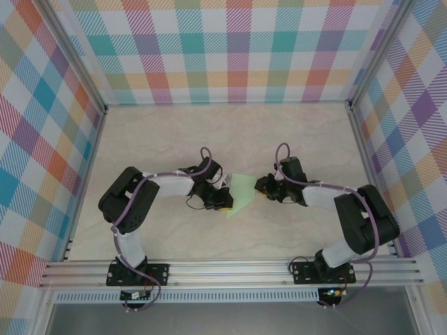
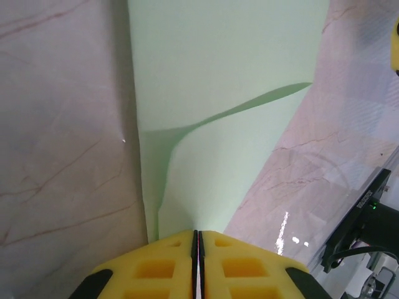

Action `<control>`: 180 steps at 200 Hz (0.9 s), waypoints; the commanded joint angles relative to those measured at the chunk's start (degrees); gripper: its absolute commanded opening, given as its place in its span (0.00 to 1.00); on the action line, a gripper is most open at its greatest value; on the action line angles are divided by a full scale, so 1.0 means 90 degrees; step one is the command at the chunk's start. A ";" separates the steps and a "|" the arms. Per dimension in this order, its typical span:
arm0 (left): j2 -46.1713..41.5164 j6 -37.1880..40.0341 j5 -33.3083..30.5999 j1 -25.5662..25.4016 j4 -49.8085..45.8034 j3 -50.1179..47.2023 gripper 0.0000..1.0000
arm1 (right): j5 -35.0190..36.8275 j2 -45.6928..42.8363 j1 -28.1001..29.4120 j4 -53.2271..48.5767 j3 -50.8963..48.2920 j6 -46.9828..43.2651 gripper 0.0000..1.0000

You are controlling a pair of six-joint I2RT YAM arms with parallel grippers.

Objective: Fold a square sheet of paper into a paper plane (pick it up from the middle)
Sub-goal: Third fold the triangle at the center of the table.

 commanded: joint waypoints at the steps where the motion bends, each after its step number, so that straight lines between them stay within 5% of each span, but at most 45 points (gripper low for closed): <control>1: -0.0567 0.0012 -0.0211 0.0055 -0.0173 0.0187 0.13 | -0.0190 -0.0317 -0.0020 -0.0311 -0.0162 -0.0215 0.26; 69: -0.0390 0.0025 -0.0636 0.0055 -0.0163 0.0608 0.14 | -0.0417 -0.0539 0.0064 -0.0381 -0.0321 -0.0208 0.38; 180: -0.0006 0.0033 -0.0797 0.0055 -0.0250 0.0740 0.13 | -0.0849 0.0239 0.0364 0.0234 -0.0047 -0.0087 0.43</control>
